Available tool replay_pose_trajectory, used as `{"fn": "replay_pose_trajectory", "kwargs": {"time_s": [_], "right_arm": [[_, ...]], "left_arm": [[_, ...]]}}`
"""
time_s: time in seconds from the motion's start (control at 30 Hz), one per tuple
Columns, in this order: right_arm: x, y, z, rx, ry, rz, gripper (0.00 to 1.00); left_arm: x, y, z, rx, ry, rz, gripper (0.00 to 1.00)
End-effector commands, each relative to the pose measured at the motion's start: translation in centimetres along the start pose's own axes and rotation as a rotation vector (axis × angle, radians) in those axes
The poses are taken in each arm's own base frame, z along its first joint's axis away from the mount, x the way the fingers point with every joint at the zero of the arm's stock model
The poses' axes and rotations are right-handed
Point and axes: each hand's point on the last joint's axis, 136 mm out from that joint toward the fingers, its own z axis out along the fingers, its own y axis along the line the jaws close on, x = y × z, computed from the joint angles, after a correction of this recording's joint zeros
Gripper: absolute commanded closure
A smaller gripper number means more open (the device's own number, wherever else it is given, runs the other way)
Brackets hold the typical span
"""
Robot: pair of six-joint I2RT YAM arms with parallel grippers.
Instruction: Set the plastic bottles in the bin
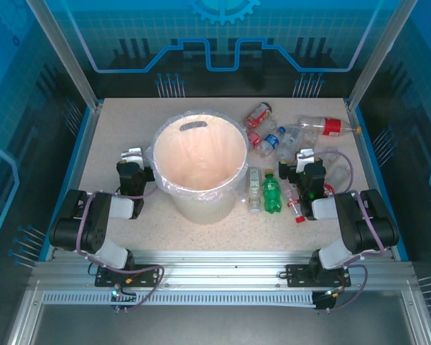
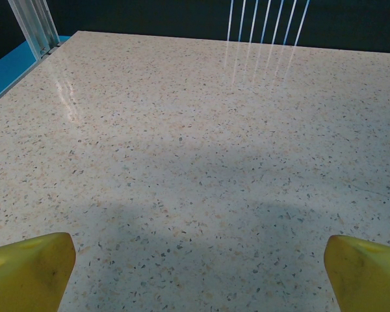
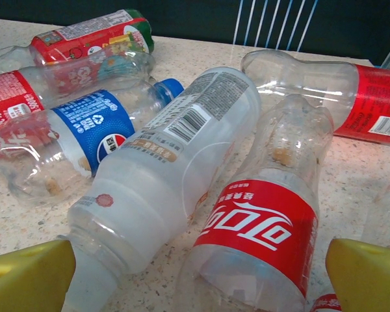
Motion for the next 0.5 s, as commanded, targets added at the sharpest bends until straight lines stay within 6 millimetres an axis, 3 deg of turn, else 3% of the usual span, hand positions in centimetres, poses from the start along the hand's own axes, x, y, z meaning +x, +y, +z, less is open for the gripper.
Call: {"fn": "replay_pose_trajectory", "kwargs": {"time_s": [0.0, 0.33, 0.47], "right_arm": [[-0.9, 0.0, 0.4, -0.037, -0.017, 0.013, 0.00], [-0.9, 0.0, 0.4, -0.052, -0.015, 0.022, 0.00], [-1.6, 0.8, 0.5, -0.107, 0.010, 0.003, 0.00]], "left_arm": [[-0.4, -0.3, 0.1, 0.018, -0.019, -0.007, 0.01], [-0.3, -0.3, 0.1, 0.030, -0.014, -0.015, 0.01], [-1.8, 0.4, -0.3, -0.020, 0.008, -0.022, 0.01]]}}
